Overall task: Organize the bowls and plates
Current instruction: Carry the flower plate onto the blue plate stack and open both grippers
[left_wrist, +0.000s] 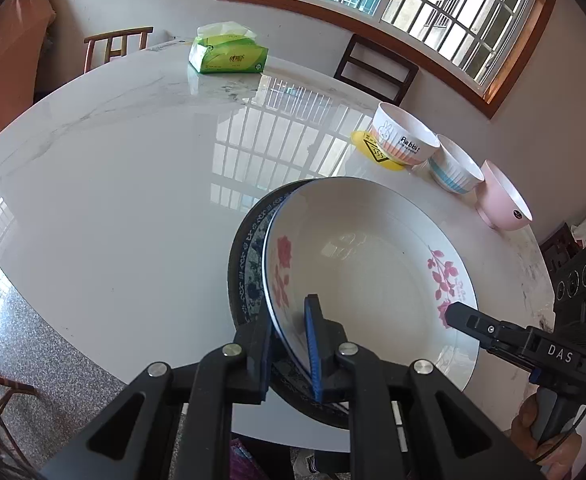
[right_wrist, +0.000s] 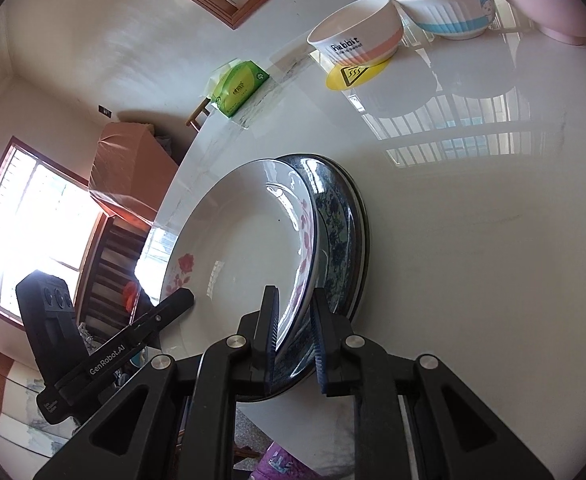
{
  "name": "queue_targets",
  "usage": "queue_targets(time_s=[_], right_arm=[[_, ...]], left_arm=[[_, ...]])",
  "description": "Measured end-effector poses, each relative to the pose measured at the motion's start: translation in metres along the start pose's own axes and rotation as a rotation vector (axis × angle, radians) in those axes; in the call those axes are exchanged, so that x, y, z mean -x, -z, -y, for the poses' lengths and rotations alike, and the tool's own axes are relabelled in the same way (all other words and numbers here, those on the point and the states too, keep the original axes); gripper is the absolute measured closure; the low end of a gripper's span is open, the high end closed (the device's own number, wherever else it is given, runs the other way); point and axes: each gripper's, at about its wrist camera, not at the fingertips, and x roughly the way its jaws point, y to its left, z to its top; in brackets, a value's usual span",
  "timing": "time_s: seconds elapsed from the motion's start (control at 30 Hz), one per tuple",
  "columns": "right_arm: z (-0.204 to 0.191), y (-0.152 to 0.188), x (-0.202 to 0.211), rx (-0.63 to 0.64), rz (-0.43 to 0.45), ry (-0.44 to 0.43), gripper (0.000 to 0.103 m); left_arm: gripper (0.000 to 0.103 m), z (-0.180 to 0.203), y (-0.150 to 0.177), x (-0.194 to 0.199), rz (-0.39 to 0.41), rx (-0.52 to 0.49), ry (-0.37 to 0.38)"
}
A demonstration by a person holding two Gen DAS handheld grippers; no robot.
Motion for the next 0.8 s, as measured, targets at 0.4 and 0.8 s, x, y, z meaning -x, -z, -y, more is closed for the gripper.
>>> queue_targets(time_s=[0.4,0.8], right_arm=[[-0.006,-0.001,-0.003,0.028,-0.004,0.012,0.086],[-0.022,0.003,-0.011,0.113,-0.006,0.075,0.083]], left_arm=[[0.087,-0.002,0.0,-0.001,0.026,-0.022,-0.033],[0.085,0.001,0.002,0.002,0.067,-0.063,-0.078]])
